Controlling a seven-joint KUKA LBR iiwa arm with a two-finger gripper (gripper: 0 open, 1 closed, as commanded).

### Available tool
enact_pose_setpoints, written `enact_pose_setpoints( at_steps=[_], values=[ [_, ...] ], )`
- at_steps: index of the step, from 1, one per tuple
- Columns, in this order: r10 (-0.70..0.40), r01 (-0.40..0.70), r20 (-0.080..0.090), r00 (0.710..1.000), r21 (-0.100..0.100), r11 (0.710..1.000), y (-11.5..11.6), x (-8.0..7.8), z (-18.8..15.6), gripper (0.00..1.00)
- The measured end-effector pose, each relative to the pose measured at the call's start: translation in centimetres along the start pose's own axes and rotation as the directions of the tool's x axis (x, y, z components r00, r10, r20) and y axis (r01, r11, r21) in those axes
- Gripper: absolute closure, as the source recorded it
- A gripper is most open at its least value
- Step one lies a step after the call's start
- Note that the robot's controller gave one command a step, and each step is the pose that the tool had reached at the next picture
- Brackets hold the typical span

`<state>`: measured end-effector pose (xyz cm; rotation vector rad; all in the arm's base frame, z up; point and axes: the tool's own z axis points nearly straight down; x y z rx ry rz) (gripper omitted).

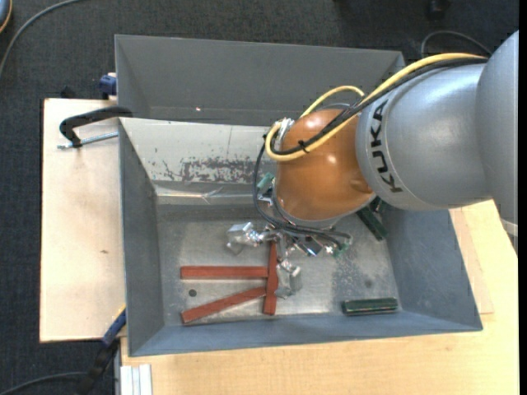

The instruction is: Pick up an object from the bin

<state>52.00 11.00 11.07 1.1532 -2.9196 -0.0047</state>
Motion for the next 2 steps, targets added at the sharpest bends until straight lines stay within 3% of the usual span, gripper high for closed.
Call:
enact_pose_setpoints(
  at_steps=[1,2],
  values=[
    [0.013,-0.013,0.0,1.0,0.0,1.0,1.97,-2.72,4.2,0.0],
    [0.017,-0.017,0.005,1.0,0.005,1.0,1.71,-2.81,3.66,1.0]
  ],
)
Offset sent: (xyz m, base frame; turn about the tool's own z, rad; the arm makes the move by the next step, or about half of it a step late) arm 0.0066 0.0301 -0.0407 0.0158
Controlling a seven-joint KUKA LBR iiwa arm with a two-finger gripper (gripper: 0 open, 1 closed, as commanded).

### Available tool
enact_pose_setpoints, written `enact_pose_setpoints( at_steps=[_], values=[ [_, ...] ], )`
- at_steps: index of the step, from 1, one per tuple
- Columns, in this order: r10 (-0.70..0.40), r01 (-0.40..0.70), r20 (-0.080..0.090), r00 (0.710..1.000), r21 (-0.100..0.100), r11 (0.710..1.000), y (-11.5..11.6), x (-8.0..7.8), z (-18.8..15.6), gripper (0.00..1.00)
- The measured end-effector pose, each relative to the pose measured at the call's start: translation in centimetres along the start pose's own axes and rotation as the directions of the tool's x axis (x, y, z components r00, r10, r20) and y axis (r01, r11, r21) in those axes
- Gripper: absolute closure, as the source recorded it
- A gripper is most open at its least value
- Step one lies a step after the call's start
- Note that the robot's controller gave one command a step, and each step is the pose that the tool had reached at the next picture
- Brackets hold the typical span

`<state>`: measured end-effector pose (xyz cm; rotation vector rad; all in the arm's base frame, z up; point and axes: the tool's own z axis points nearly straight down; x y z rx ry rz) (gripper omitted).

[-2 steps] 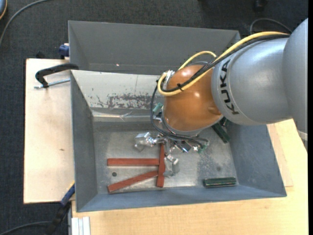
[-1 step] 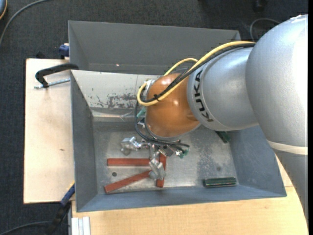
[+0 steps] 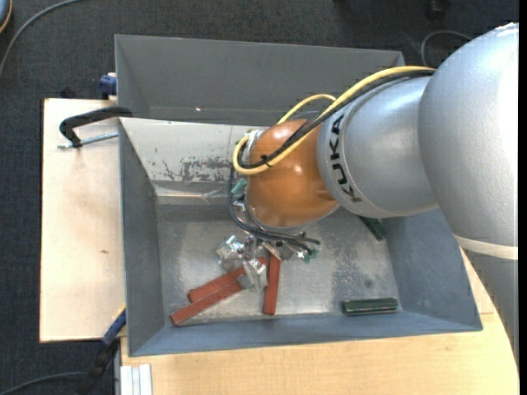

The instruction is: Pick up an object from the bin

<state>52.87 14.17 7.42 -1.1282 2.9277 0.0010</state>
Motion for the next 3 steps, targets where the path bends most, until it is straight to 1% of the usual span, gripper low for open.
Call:
enact_pose_setpoints(
  at_steps=[1,2,3],
  values=[
    [-0.001,0.001,0.0,1.0,-0.001,1.0,0.1,0.1,0.3,0.0],
    [-0.001,0.001,-0.001,1.0,-0.001,1.0,0.1,0.1,0.3,1.0],
    [-0.043,0.043,0.01,0.999,0.004,0.999,1.9,-2.1,-13.4,1.0]
  ],
)
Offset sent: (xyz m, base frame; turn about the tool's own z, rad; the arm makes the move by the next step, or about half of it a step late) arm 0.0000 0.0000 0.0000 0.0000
